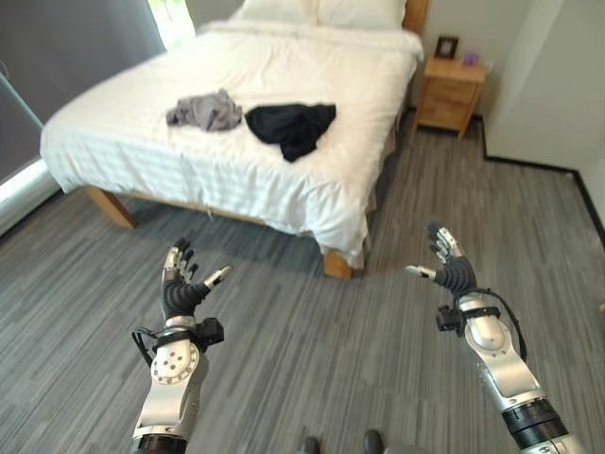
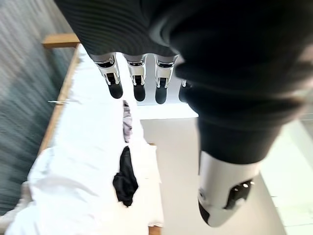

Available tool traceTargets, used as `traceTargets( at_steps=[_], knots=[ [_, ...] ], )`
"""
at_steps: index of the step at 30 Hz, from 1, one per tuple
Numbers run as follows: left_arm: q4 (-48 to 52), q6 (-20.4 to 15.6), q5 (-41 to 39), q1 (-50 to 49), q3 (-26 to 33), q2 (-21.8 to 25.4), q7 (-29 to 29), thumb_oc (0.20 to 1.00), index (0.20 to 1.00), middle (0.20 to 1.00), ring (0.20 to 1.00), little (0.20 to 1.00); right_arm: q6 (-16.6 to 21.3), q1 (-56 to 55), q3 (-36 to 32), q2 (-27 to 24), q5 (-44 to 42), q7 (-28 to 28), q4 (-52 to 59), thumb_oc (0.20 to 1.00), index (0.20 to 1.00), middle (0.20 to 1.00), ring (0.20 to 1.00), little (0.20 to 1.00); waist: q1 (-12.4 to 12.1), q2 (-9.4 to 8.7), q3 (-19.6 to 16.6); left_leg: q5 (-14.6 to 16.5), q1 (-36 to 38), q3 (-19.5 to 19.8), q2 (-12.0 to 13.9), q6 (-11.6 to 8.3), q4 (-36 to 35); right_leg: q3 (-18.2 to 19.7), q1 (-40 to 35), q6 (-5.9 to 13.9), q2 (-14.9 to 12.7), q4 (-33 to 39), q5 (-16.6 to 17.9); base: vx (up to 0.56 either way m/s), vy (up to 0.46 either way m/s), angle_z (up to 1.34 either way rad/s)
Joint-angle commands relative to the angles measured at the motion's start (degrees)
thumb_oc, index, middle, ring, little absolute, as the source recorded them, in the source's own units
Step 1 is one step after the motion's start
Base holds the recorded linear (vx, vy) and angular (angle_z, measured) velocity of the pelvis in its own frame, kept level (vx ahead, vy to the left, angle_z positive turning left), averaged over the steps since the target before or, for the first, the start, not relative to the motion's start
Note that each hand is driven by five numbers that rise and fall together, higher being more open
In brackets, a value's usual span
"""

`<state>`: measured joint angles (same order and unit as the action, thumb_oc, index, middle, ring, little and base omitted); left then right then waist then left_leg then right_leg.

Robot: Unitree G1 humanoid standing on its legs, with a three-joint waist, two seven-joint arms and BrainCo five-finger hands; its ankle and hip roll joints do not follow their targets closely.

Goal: Pick up bed clothes into laundry basket.

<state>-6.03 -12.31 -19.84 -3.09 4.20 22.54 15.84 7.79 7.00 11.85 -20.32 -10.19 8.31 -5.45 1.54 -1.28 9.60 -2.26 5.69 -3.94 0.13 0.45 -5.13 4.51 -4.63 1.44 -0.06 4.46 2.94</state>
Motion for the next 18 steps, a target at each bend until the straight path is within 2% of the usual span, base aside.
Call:
traceTargets(
  at_steps=[1,6,10,11,12,15,16,17,18],
  knots=[
    [2.4,-3.6,1.7,1.6,2.5,2.2,0.0,1.0,1.0,1.0,1.0,1.0,3.8,3.9,-0.6,0.9,-2.3,-0.7,3.4,1.0,1.0,1.0,1.0,1.0,0.4,-2.32,0.9,3.3,1.8,0.9,-0.5,-2.95,0.1,1.8,-2.5,1.86,-0.5,0.5,-2.6,0.01,-0.003,0.05],
    [1.5,-3.6,-0.1,2.7,2.3,2.4,-0.8,1.0,1.0,1.0,1.0,1.0,3.1,3.4,0.0,0.8,-2.8,-1.2,1.6,1.0,1.0,1.0,1.0,1.0,0.1,-2.32,1.1,4.2,2.3,1.1,-0.3,-2.98,0.1,1.2,-2.8,1.98,-0.8,0.5,-3.5,0.05,-0.015,0.09],
    [2.1,-3.7,-0.7,3.0,2.3,3.1,-1.7,1.0,1.0,1.0,1.0,1.0,3.1,3.0,0.3,0.7,-3.9,-2.0,1.4,1.0,1.0,1.0,1.0,1.0,-0.2,-2.36,1.6,3.6,1.9,1.3,-0.2,-3.33,0.8,1.1,-2.6,1.65,-0.9,0.5,-3.2,0.0,-0.04,0.03],
    [2.3,-3.6,-1.1,3.3,2.1,3.3,-1.7,1.0,1.0,1.0,1.0,1.0,3.0,3.1,0.5,0.8,-4.4,-2.1,1.5,1.0,1.0,1.0,1.0,1.0,-0.4,-2.62,2.5,3.8,0.5,1.4,-0.3,-3.68,3.4,1.0,-2.6,1.47,-1.2,0.5,-3.2,-0.08,-0.038,0.03],
    [2.4,-3.7,-2.3,4.8,1.5,3.6,-2.2,1.0,1.0,1.0,1.0,1.0,3.4,3.2,0.6,0.8,-5.1,-2.2,1.8,1.0,1.0,1.0,1.0,1.0,-0.4,-3.08,4.5,6.3,-3.6,0.8,-0.5,-5.45,12.2,-0.1,-2.5,1.12,-2.2,0.5,-3.9,-0.09,-0.033,0.08],
    [3.1,-4.0,-3.5,6.1,0.7,3.7,-2.6,1.0,1.0,1.0,1.0,1.0,3.1,3.7,0.9,0.3,-5.5,-2.1,2.0,1.0,1.0,1.0,1.0,1.0,-1.4,-3.48,6.3,0.5,-11.9,0.4,-0.6,-10.07,26.1,-1.4,-3.6,0.34,-3.2,0.5,-4.2,0.0,-0.024,0.59],
    [2.9,-4.2,-3.7,7.0,0.1,3.4,-2.4,1.0,1.0,1.0,1.0,1.0,2.9,4.2,0.8,0.1,-5.4,-2.0,1.6,1.0,1.0,1.0,1.0,1.0,-1.7,-3.87,6.6,-0.6,-16.2,0.7,-0.8,-10.98,30.9,-2.4,-3.8,0.14,-3.8,0.5,-4.6,0.04,-0.036,0.78],
    [2.7,-4.2,-3.8,7.4,0.0,3.2,-2.3,1.0,1.0,1.0,1.0,1.0,2.7,4.2,0.7,0.0,-5.5,-1.8,1.3,1.0,1.0,1.0,1.0,1.0,-2.1,-4.37,6.9,-0.9,-18.1,-0.1,-0.3,-10.94,32.1,-3.2,-4.0,0.24,-4.6,0.5,-4.8,0.08,-0.01,0.59],
    [2.8,-4.3,-4.0,7.5,-0.1,3.0,-2.4,1.0,1.0,1.0,1.0,1.0,2.7,4.3,0.5,-0.1,-5.3,-1.7,1.2,1.0,1.0,1.0,1.0,1.0,-2.2,-4.58,6.8,-0.4,-19.6,-2.0,1.4,-10.47,31.4,-4.2,-3.9,0.56,-5.2,0.5,-5.0,0.14,0.037,0.31]
  ],
)
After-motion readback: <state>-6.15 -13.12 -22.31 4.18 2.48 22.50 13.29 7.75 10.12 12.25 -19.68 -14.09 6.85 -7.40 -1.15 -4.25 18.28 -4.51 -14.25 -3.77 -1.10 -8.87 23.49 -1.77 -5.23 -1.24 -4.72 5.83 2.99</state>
